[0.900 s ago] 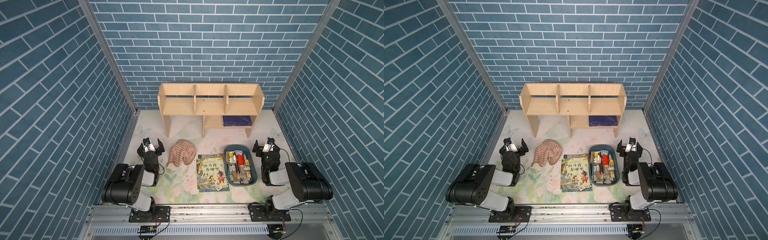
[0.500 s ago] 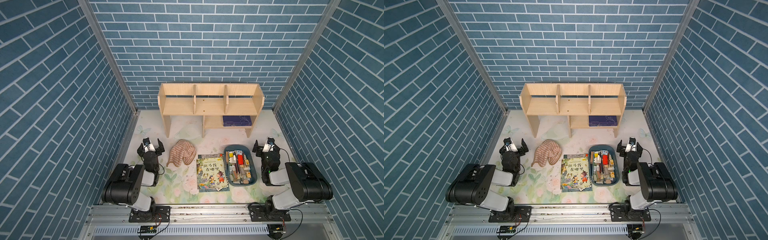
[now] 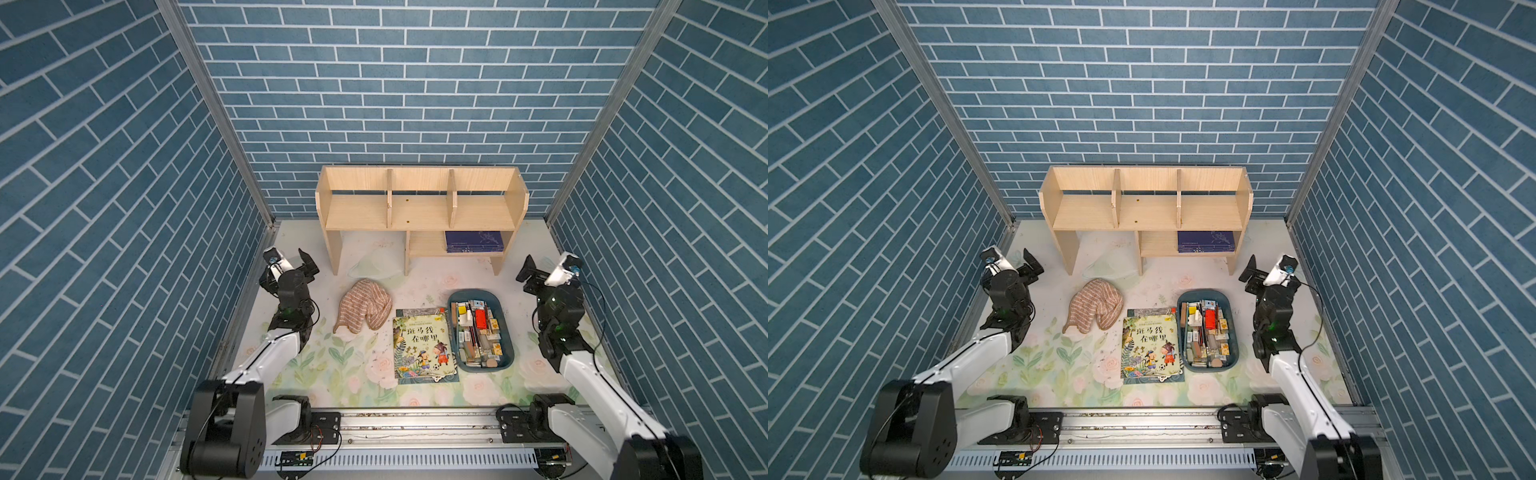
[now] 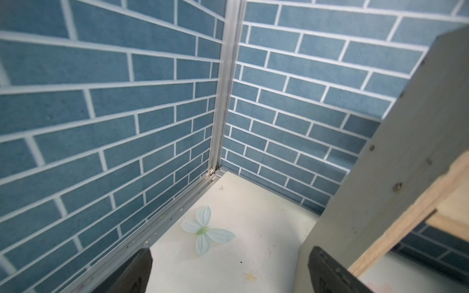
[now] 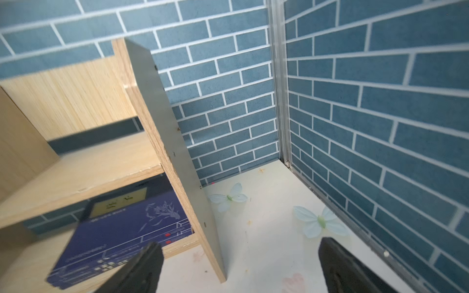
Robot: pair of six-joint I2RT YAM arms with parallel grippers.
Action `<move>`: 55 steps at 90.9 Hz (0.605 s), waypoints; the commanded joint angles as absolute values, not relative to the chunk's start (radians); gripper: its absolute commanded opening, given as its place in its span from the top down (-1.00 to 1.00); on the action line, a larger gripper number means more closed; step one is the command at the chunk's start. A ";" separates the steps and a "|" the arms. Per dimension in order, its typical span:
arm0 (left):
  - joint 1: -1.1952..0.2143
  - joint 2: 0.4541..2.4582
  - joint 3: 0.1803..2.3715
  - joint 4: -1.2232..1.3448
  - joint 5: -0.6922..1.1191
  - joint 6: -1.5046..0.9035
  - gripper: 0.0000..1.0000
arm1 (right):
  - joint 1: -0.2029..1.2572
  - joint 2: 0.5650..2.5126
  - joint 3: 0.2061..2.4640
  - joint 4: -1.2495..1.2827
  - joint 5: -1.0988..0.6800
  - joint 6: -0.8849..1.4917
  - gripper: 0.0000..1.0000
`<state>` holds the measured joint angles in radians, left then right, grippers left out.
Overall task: Wipe the bookshelf clean with a cloth
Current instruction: Pick up the cleaning item at the center of the board.
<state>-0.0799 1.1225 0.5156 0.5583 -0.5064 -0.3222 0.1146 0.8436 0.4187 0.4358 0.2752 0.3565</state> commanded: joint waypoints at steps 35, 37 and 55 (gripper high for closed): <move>-0.114 0.938 0.762 -0.006 -0.424 -0.572 -0.99 | 0.953 1.378 0.828 0.195 0.447 0.713 -0.99; -0.114 0.942 0.773 -0.007 -0.419 -0.566 -0.99 | 0.959 1.457 0.894 0.180 0.400 0.711 -0.99; -0.114 0.990 0.837 -0.038 -0.351 -0.555 -0.98 | 1.062 2.043 1.558 -0.220 0.345 0.646 -0.99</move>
<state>-0.1101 0.9653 0.8093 0.0227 -0.4095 -0.5575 1.0031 1.8397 1.3891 -0.0692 0.4179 0.6720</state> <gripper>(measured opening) 0.993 0.996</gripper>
